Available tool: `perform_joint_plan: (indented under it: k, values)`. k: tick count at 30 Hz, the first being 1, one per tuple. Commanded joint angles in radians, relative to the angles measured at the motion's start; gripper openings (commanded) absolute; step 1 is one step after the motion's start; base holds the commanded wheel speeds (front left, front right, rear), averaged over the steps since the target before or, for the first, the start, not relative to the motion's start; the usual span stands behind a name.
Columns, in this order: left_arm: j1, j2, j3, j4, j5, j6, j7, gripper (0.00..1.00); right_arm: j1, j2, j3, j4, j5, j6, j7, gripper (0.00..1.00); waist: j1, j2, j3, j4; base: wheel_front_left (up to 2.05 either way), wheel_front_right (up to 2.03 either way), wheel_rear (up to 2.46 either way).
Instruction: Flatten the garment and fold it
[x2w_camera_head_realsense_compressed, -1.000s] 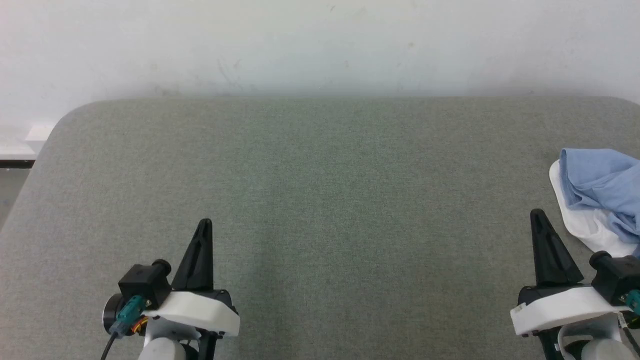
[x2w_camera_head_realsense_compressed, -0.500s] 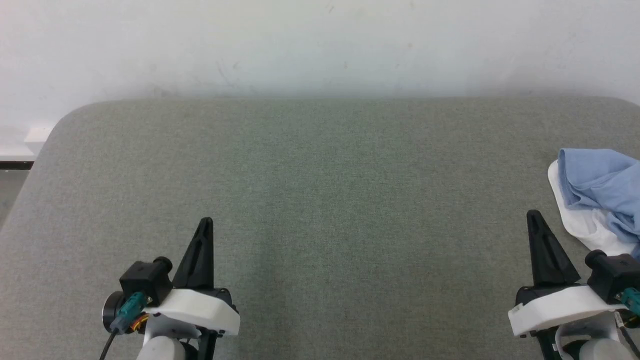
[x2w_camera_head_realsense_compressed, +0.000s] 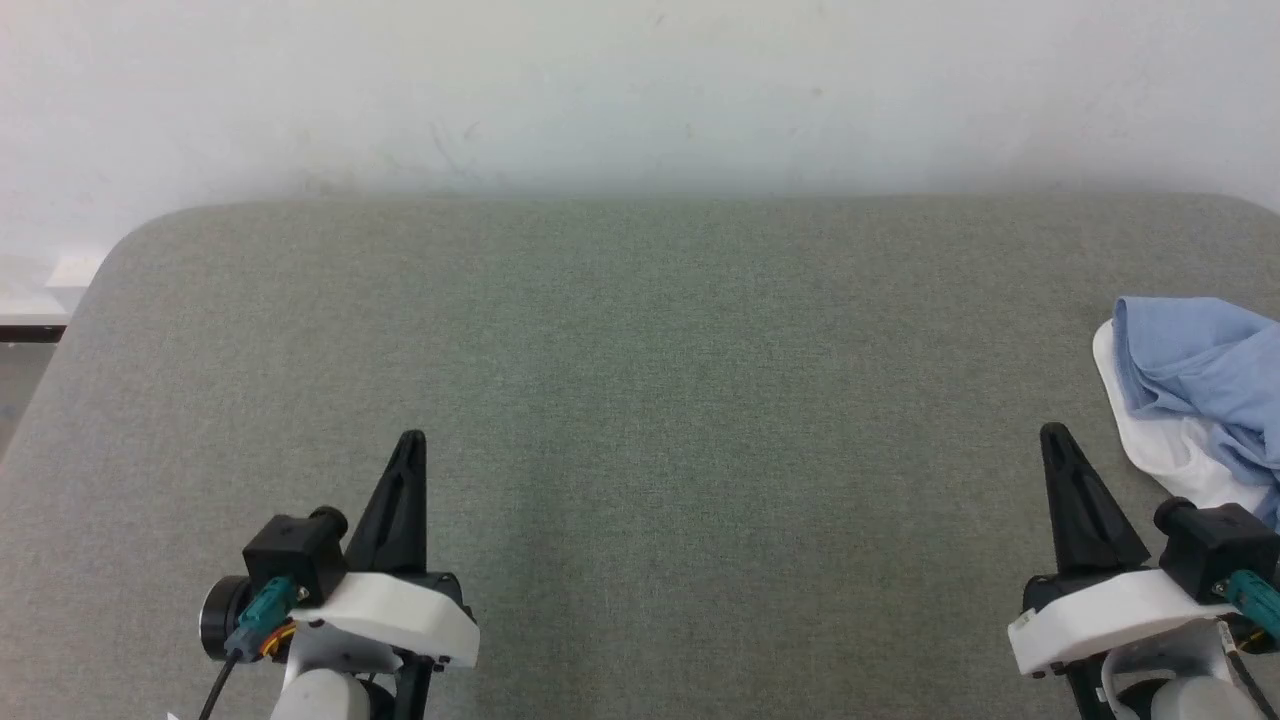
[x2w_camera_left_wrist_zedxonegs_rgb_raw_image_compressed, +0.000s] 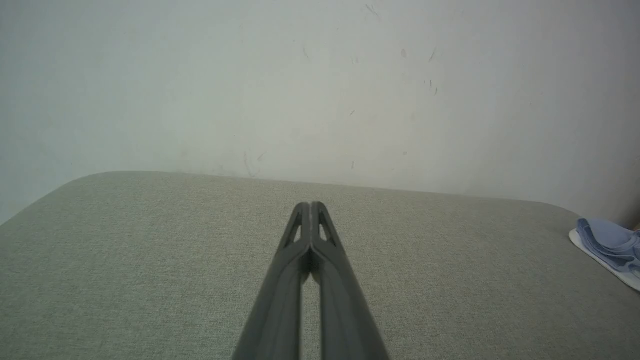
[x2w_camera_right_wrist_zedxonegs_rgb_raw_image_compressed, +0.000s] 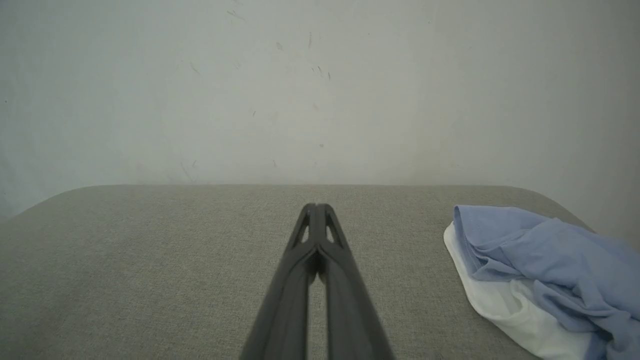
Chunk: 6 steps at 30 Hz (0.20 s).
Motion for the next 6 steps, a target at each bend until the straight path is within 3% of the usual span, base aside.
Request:
perform_joint_plan:
  k: [1,6]
  values:
    - [0.018,-0.001,0.004,-0.01,0.01,0.009,0.006,0.0,-0.001,0.001,0.001,-0.007,-0.009,0.0,0.006,0.0,-0.0001,0.0,0.0,0.0,0.0,0.0,0.0]
    - [0.022,-0.001,0.005,-0.019,0.019,0.012,0.017,0.0,-0.002,0.001,0.005,-0.009,-0.016,-0.001,0.014,0.0,-0.0001,0.0,-0.001,-0.001,0.0,0.0,0.0]
